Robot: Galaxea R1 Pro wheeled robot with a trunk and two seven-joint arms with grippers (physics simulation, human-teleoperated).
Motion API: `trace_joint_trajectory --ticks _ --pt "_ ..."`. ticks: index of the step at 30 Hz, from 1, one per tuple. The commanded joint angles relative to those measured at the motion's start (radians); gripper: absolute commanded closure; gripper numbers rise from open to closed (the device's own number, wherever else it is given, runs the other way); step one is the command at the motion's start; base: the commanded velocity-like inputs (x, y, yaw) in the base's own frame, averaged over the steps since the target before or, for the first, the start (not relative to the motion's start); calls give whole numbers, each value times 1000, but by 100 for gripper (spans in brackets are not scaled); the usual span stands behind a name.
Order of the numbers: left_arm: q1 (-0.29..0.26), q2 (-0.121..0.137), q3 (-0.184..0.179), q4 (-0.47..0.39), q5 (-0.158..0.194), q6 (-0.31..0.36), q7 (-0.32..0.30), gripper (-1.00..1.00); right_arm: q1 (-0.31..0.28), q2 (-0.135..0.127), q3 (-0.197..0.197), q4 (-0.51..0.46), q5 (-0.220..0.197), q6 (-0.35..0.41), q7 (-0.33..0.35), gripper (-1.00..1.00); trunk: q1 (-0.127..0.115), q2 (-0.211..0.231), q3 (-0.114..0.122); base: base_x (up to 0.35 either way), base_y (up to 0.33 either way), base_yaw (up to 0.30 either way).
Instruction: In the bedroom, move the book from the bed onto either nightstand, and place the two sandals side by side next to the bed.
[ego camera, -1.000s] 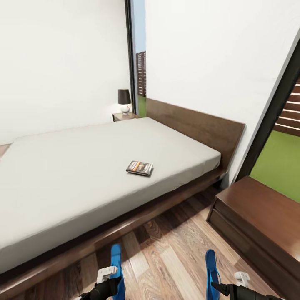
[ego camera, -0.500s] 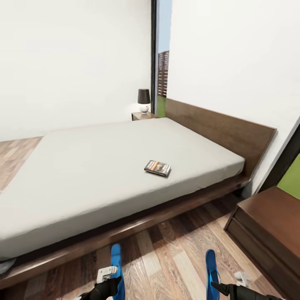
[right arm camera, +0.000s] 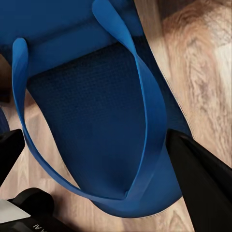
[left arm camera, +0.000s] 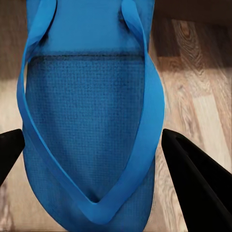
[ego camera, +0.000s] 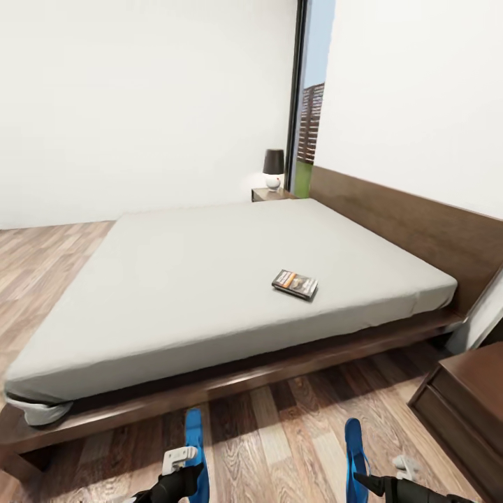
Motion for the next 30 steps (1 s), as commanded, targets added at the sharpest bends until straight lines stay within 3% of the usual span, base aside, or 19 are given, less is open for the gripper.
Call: trace_joint_trajectory --ticks 1,30 --pt "-1 0 -8 2 8 -5 -2 100 0 0 -10 -1 8 3 4 100 0 0 -1 0 0 290" --pt "-1 1 -8 2 8 -5 -2 100 0 0 -10 -1 8 3 4 100 0 0 -1 -30 0 290"
